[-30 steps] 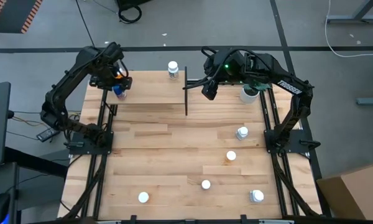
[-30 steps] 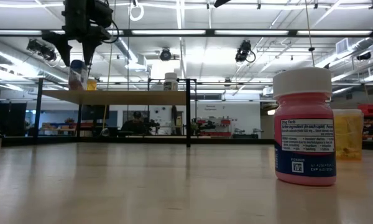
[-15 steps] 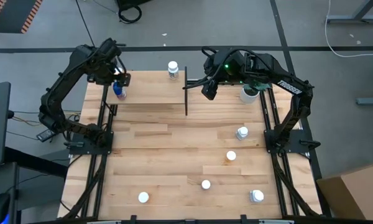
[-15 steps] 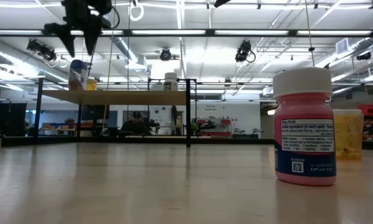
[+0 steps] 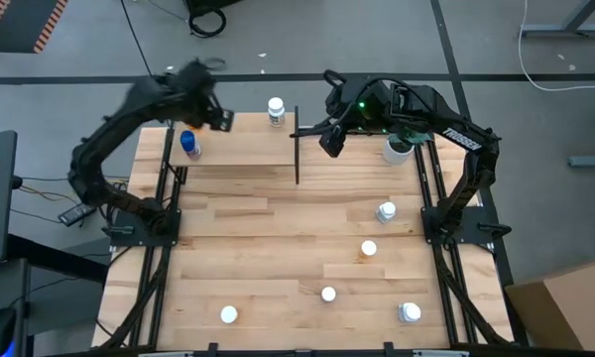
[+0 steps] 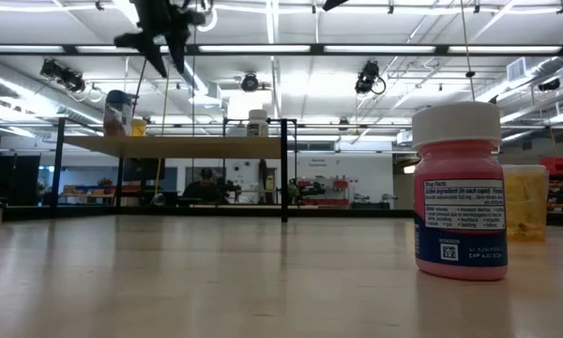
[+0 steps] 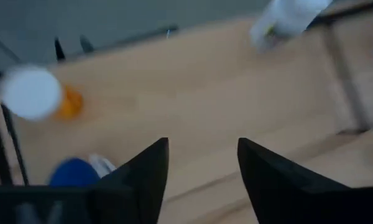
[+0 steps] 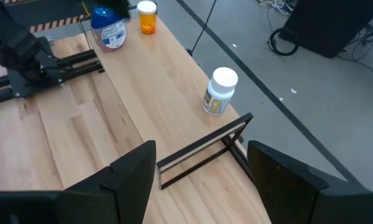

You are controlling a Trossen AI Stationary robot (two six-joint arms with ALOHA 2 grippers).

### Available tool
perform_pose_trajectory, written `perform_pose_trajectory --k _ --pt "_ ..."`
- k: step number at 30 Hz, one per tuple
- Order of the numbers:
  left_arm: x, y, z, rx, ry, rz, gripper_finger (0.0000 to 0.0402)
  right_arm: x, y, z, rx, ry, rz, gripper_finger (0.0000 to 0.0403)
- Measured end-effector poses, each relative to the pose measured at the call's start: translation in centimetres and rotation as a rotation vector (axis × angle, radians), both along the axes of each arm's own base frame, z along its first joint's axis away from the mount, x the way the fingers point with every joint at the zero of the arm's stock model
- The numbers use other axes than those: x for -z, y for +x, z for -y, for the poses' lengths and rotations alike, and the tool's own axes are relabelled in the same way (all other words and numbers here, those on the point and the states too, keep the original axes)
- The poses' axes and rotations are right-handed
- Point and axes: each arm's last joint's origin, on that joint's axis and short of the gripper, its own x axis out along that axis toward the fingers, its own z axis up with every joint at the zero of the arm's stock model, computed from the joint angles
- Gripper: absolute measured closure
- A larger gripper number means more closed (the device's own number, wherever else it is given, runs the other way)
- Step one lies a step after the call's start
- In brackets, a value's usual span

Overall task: Pick and place medicine bottles onto shelf by color
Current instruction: Put the blue pill bottle on the shelf

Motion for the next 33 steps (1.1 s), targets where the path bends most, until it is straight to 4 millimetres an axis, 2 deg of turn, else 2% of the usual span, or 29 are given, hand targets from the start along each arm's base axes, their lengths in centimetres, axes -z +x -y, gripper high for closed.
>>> perform_pose_trajectory --k 5,9,33 --pt "3.8 1.5 0.5 0.037 -0.094 -0.099 0.0239 0.0 0.0 -0.2 0.012 0.021 0.013 0.0141" --pt "4.8 1.6 0.7 0.038 -0.115 -0.125 0.0258 0.0 0.0 -0.2 0.012 0.023 0.014 0.0141" --pt "5.2 0.0 1.1 0.037 -0.129 -0.33 0.0341 0.0 0.0 -0.1 0.002 0.007 0.005 0.0141"
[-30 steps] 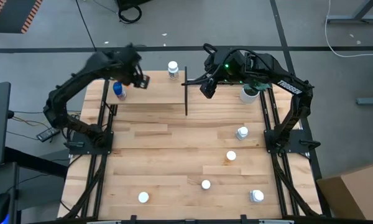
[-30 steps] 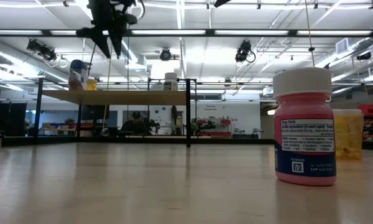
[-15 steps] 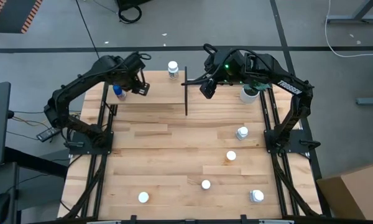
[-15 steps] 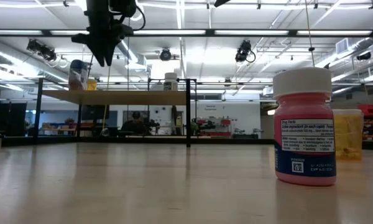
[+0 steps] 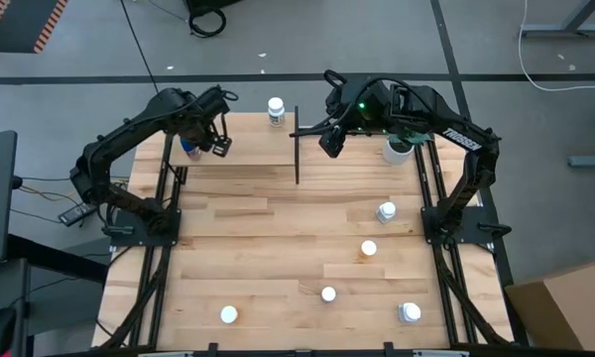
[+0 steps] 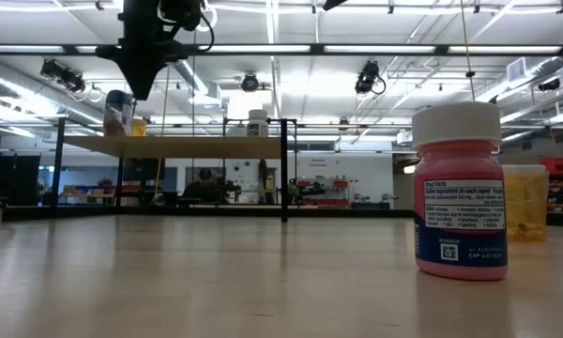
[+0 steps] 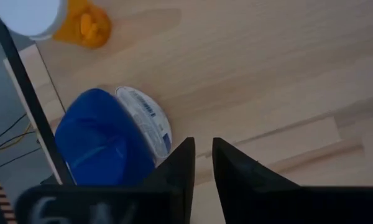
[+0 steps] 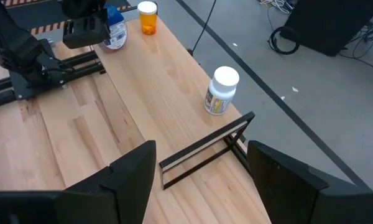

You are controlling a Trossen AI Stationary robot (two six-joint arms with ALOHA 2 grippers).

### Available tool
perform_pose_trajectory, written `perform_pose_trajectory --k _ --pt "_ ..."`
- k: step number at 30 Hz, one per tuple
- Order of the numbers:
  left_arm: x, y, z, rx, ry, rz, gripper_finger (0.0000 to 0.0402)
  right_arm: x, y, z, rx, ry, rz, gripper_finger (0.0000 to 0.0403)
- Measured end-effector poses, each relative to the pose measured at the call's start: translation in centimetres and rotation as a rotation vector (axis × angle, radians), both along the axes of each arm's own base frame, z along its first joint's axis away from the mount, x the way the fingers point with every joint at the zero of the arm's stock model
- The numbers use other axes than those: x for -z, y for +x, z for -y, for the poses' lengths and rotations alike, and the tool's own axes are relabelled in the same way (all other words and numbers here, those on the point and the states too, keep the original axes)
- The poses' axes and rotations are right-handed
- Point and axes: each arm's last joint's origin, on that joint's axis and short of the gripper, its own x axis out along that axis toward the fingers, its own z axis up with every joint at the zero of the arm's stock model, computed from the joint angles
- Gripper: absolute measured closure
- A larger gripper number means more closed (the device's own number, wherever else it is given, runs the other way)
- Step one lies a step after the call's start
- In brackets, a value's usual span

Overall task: Pick and place medicine bottles onto shelf by color
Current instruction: Put the blue pill bottle on the shelf

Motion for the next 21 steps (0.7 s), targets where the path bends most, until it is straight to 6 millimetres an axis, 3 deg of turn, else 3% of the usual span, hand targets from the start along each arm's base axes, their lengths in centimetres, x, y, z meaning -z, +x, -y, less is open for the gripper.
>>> perform_pose_trajectory --k 12,21 --pt "0.0 -0.7 0.3 0.017 -0.003 -0.109 0.0366 0.0 0.0 0.0 -0.001 -0.002 -0.001 0.0141" --pt "0.0 -1.5 -0.5 -0.001 0.004 -0.137 0.0366 0.0 0.0 -0.1 -0.003 -0.001 -0.001 0.0141"
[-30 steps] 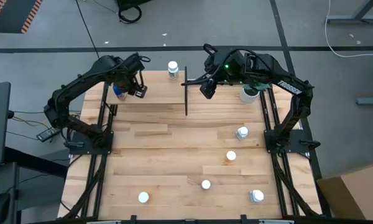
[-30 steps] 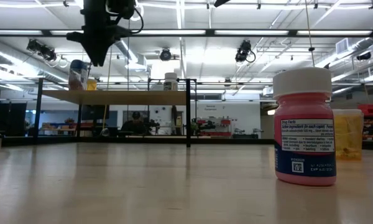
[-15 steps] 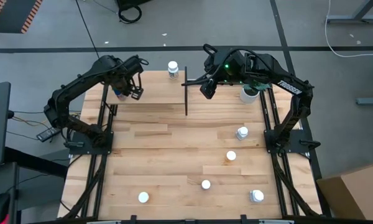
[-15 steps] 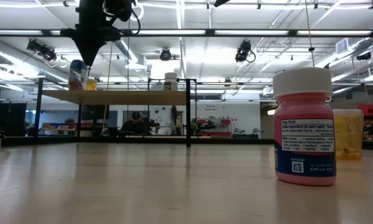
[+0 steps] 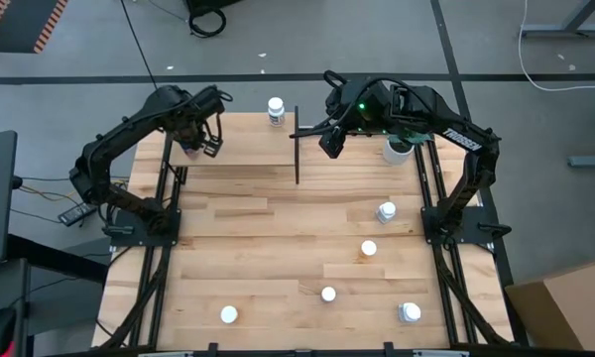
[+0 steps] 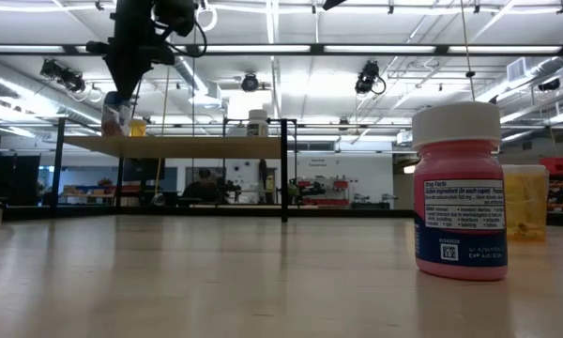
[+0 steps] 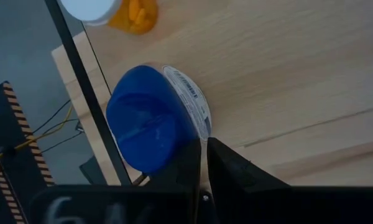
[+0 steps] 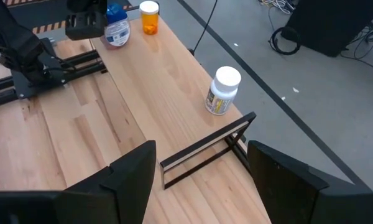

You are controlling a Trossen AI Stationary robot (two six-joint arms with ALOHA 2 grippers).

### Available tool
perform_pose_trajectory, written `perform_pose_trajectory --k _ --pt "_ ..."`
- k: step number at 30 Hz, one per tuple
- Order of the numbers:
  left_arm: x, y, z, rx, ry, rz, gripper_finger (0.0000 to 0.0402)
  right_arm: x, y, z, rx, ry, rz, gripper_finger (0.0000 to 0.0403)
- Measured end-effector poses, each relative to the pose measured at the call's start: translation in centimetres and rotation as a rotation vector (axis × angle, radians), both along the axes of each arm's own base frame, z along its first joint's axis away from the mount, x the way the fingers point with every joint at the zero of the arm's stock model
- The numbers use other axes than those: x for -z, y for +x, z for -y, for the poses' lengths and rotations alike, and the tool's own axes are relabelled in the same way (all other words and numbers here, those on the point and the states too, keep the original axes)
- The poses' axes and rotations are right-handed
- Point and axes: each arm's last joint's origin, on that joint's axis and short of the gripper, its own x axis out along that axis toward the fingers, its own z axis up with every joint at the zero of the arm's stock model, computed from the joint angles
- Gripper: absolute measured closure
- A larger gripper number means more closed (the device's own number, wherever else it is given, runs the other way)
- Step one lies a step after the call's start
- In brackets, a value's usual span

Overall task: Pick and place medicine bottles onto shelf by color
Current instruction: Put the blue pill bottle on the shelf

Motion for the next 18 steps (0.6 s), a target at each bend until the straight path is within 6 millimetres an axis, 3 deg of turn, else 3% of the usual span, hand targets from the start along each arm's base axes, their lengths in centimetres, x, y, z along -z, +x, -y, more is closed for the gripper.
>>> perform_pose_trajectory --k 18 --pt "0.01 -0.12 -0.12 0.034 -0.015 -0.006 0.0369 0.0 0.0 0.0 0.0 0.001 0.0 0.0141"
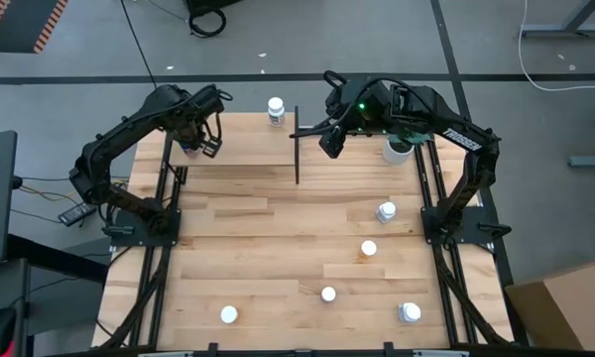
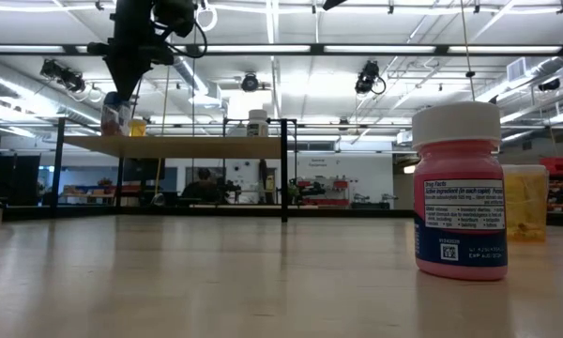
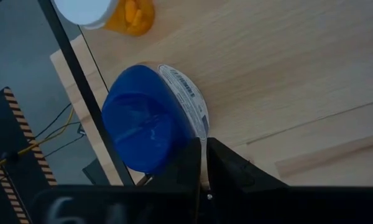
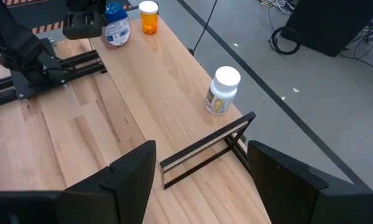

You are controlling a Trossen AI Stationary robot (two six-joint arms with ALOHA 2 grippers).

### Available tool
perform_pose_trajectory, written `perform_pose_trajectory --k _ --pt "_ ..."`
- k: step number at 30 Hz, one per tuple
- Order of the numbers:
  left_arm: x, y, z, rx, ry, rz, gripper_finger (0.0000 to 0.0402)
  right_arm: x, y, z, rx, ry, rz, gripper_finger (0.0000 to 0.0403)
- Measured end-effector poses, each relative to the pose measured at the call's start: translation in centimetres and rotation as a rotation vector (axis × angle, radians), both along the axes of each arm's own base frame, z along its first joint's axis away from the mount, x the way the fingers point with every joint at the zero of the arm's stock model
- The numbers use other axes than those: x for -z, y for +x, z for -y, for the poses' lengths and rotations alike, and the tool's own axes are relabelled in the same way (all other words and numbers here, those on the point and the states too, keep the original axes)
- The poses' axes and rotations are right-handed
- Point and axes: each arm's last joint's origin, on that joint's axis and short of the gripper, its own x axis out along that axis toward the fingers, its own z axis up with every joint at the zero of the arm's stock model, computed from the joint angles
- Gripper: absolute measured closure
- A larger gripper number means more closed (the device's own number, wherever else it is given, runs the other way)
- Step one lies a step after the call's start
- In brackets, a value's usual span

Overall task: Pick and place medicine bottles onto shelf by color
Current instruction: Put the blue pill bottle on the shelf

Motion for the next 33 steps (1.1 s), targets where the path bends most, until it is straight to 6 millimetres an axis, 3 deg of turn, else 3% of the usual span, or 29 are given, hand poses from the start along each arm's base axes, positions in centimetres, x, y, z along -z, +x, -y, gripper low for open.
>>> perform_pose_trajectory --k 23,33 --pt "0.0 -0.01 -0.01 0.03 -0.002 -0.012 0.0385 0.0 0.0 0.0 -0.013 -0.015 -0.01 0.0141" --pt "-0.01 -0.04 -0.05 -0.129 0.032 0.031 0.0331 0.0 0.0 0.0 -0.013 -0.015 -0.01 0.0141"
